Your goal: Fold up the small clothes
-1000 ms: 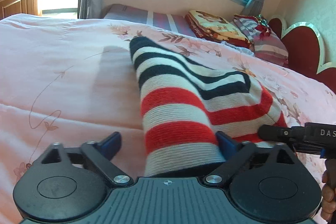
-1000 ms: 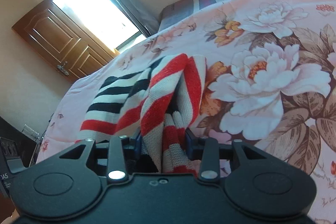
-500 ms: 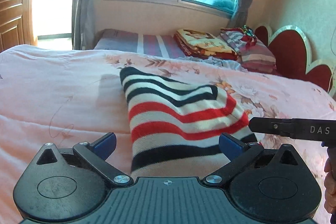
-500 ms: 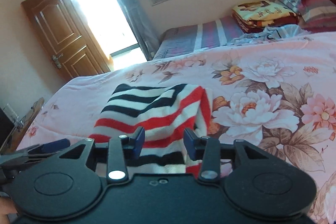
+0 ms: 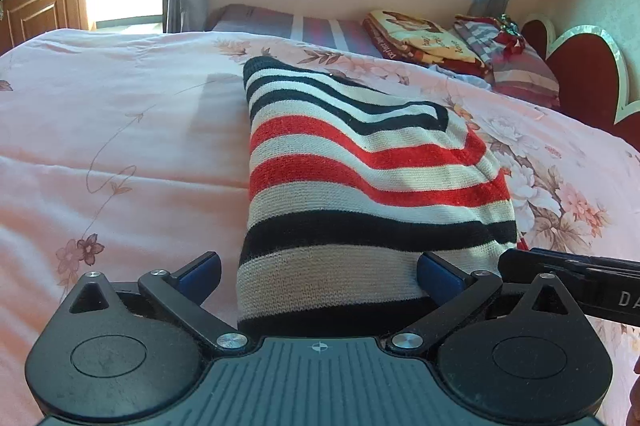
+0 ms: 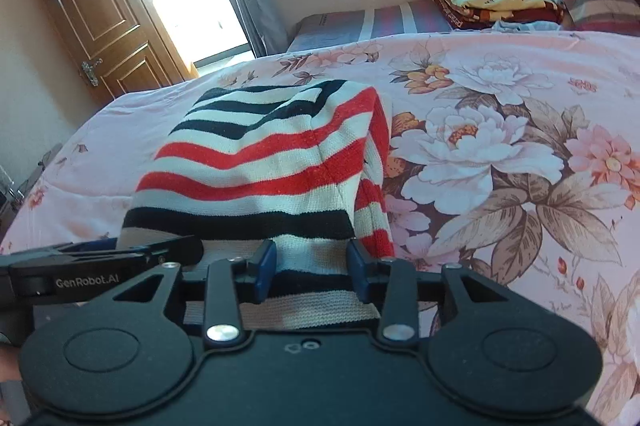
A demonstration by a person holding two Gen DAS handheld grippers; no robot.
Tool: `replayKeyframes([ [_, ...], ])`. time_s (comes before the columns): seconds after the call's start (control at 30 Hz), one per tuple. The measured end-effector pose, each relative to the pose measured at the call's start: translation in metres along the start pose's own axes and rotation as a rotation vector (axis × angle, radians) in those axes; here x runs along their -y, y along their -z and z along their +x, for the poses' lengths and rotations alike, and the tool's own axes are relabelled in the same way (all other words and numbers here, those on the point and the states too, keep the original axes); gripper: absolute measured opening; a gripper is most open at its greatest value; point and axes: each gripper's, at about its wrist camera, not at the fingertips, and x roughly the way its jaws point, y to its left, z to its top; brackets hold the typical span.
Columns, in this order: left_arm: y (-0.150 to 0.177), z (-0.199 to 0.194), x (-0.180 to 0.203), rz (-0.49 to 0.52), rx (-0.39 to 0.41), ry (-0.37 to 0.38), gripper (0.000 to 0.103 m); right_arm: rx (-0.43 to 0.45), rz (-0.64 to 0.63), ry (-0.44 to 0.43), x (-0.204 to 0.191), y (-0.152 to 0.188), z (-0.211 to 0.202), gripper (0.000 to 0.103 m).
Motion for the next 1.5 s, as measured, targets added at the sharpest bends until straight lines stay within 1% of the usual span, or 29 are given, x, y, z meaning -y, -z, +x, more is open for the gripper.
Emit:
replayKeyframes([
  [0.03,0.0,-0.003,0.004,0.019,0.0,-0.004,0.103,0.01,0.0,0.004,-0.002,0.0,-0.007,0.049],
  [0.13,0.003,-0.01,0.014,0.048,-0.003,-0.002,0.103,0.054,-0.084,0.101,-0.012,0.01,-0.026,0.05],
  [0.2,0.006,-0.01,0.019,0.054,-0.003,-0.027,0.103,0.033,-0.128,0.158,-0.014,0.02,-0.026,0.049],
  [0.23,0.008,-0.008,0.02,0.057,-0.009,-0.035,0.103,0.002,-0.145,0.181,-0.013,0.026,-0.02,0.049],
  [0.27,0.01,-0.006,0.02,0.056,-0.024,-0.041,0.103,-0.038,-0.144,0.185,-0.01,0.03,-0.012,0.049],
  [0.3,0.011,-0.003,0.019,0.049,-0.039,-0.041,0.103,-0.059,-0.127,0.181,-0.006,0.034,-0.007,0.05],
  [0.33,0.012,-0.003,0.018,0.04,-0.046,-0.039,0.103,-0.054,-0.106,0.178,-0.003,0.036,-0.006,0.052],
  [0.4,0.014,-0.004,0.017,0.031,-0.051,-0.04,0.103,-0.049,-0.079,0.179,-0.002,0.036,-0.008,0.052],
  [0.47,0.014,-0.003,0.019,0.032,-0.084,-0.052,0.103,-0.051,-0.09,0.184,-0.003,0.036,-0.01,0.054],
  [0.53,0.014,-0.003,0.022,0.034,-0.102,-0.074,0.103,-0.054,-0.073,0.187,-0.001,0.037,-0.012,0.059],
  [0.63,0.014,-0.005,0.029,0.058,-0.117,-0.113,0.103,-0.068,-0.025,0.17,0.003,0.038,-0.014,0.061],
  [0.7,0.013,-0.007,0.033,0.06,-0.136,-0.132,0.103,-0.073,-0.016,0.171,0.004,0.038,-0.016,0.062],
  [0.77,0.012,-0.008,0.035,0.049,-0.154,-0.142,0.103,-0.083,-0.011,0.169,0.003,0.038,-0.018,0.071],
  [0.8,0.012,-0.008,0.035,0.046,-0.173,-0.136,0.103,-0.09,-0.004,0.165,0.004,0.038,-0.018,0.078],
  [0.83,0.012,-0.008,0.035,0.045,-0.19,-0.132,0.103,-0.097,0.002,0.155,0.004,0.038,-0.02,0.081],
  [0.87,0.012,-0.009,0.035,0.043,-0.197,-0.135,0.103,-0.106,0.006,0.143,0.003,0.038,-0.021,0.083],
  [0.93,0.013,-0.015,0.033,0.033,-0.19,-0.146,0.103,-0.13,0.004,0.136,0.002,0.038,-0.024,0.093],
  [0.97,0.014,-0.02,0.033,0.03,-0.181,-0.164,0.103,-0.144,0.001,0.14,0.001,0.038,-0.025,0.098],
  [1.03,0.016,-0.039,0.033,0.03,-0.128,-0.212,0.103,-0.163,0.002,0.137,-0.002,0.038,-0.03,0.099],
  [1.07,0.017,-0.051,0.033,0.03,-0.094,-0.224,0.103,-0.167,0.012,0.125,-0.002,0.037,-0.035,0.1],
  [1.17,0.02,-0.091,0.034,0.041,-0.029,-0.24,0.103,-0.19,0.037,0.094,-0.009,0.035,-0.056,0.102],
  [1.23,0.023,-0.118,0.037,0.05,-0.014,-0.249,0.103,-0.222,0.019,0.098,-0.017,0.035,-0.072,0.102],
  [1.3,0.027,-0.145,0.039,0.038,-0.001,-0.252,0.103,-0.23,-0.018,0.093,-0.025,0.038,-0.091,0.102],
  [1.4,0.04,-0.191,0.043,-0.007,0.036,-0.285,0.103,-0.177,-0.091,0.065,-0.037,0.046,-0.133,0.102],
  [1.5,0.057,-0.231,0.052,-0.019,0.054,-0.295,0.103,-0.108,-0.161,0.082,-0.047,0.058,-0.178,0.102],
])
